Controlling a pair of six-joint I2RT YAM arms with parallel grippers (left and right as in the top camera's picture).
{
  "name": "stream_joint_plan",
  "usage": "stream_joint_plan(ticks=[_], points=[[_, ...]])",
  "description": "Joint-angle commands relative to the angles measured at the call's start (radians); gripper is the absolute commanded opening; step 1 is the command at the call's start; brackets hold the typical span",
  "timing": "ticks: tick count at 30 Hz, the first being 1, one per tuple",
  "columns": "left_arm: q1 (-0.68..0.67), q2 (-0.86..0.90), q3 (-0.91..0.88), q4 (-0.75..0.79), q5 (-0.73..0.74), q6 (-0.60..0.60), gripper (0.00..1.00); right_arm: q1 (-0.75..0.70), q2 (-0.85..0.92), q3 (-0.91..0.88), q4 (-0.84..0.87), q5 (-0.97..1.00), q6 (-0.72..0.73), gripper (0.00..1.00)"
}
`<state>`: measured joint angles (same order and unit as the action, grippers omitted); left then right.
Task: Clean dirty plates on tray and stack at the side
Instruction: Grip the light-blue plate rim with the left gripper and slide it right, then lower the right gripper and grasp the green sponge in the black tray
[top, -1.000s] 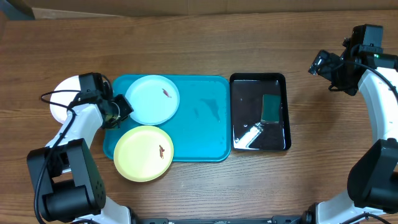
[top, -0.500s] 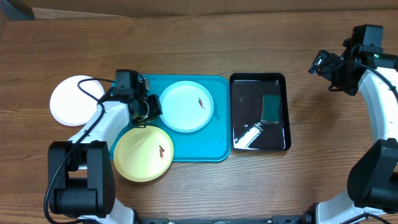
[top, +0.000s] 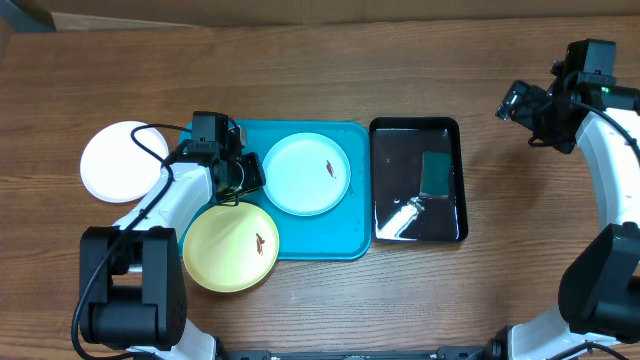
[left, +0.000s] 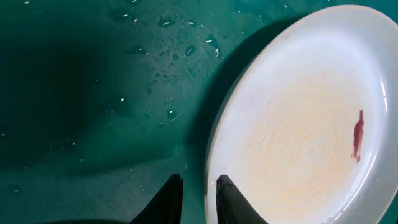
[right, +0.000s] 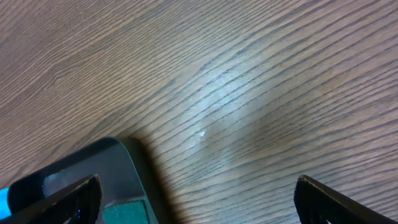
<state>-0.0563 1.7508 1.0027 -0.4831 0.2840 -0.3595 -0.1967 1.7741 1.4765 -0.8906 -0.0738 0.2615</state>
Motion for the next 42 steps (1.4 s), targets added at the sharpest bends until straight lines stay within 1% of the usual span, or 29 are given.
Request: stream_joint_plan(ticks=[1, 6, 12, 14, 16, 18, 20, 21, 23, 24, 27, 30, 32, 34, 38, 42], points=[[-0.034, 0.010, -0.002, -0.002, -0.045, 0.016, 0.22, -0.002, -0.010, 0.010, 0.005, 0.002, 0.004, 1.00], [-0.059, 0.010, -0.001, 0.009, -0.066, 0.016, 0.24, -0.002, -0.010, 0.010, 0.005, 0.002, 0.004, 1.00], [-0.059, 0.010, -0.001, 0.004, -0.076, 0.015, 0.22, -0.002, -0.010, 0.010, 0.005, -0.001, 0.005, 1.00], [-0.059, 0.010, -0.001, 0.005, -0.077, 0.015, 0.21, -0.001, -0.010, 0.010, -0.015, -0.066, 0.004, 1.00], [-0.059, 0.010, -0.001, 0.006, -0.078, 0.011, 0.19, -0.001, -0.010, 0.010, -0.080, -0.153, -0.006, 1.00], [-0.059, 0.010, -0.001, 0.006, -0.078, 0.011, 0.18, -0.001, -0.010, 0.010, -0.075, -0.198, -0.006, 1.00], [-0.059, 0.010, -0.001, 0.005, -0.082, 0.011, 0.18, 0.008, -0.010, 0.010, -0.097, -0.244, -0.006, 0.87], [-0.059, 0.010, -0.001, 0.004, -0.082, 0.011, 0.19, 0.021, -0.010, 0.010, -0.114, -0.241, -0.008, 0.84], [-0.059, 0.010, -0.001, 0.003, -0.082, 0.010, 0.21, 0.054, -0.010, 0.010, -0.146, -0.238, -0.064, 0.78], [-0.059, 0.011, -0.001, 0.002, -0.085, 0.005, 0.21, 0.079, -0.010, 0.010, -0.166, -0.238, -0.094, 0.77], [-0.059, 0.011, -0.001, 0.002, -0.085, 0.003, 0.22, 0.161, -0.010, 0.010, -0.233, -0.172, -0.120, 0.77], [-0.059, 0.011, -0.001, -0.002, -0.085, 0.004, 0.24, 0.244, -0.010, 0.001, -0.279, -0.053, -0.073, 0.77], [-0.059, 0.011, -0.001, -0.002, -0.085, 0.004, 0.24, 0.296, -0.010, -0.012, -0.282, -0.014, -0.047, 0.77], [-0.058, 0.011, -0.001, -0.002, -0.085, 0.004, 0.24, 0.348, -0.010, -0.035, -0.278, 0.013, -0.043, 0.77], [-0.058, 0.011, -0.001, -0.002, -0.085, 0.004, 0.24, 0.423, -0.010, -0.098, -0.254, 0.150, 0.056, 0.77], [-0.058, 0.011, -0.001, -0.002, -0.085, 0.004, 0.24, 0.458, -0.010, -0.173, -0.152, 0.186, 0.057, 0.77]])
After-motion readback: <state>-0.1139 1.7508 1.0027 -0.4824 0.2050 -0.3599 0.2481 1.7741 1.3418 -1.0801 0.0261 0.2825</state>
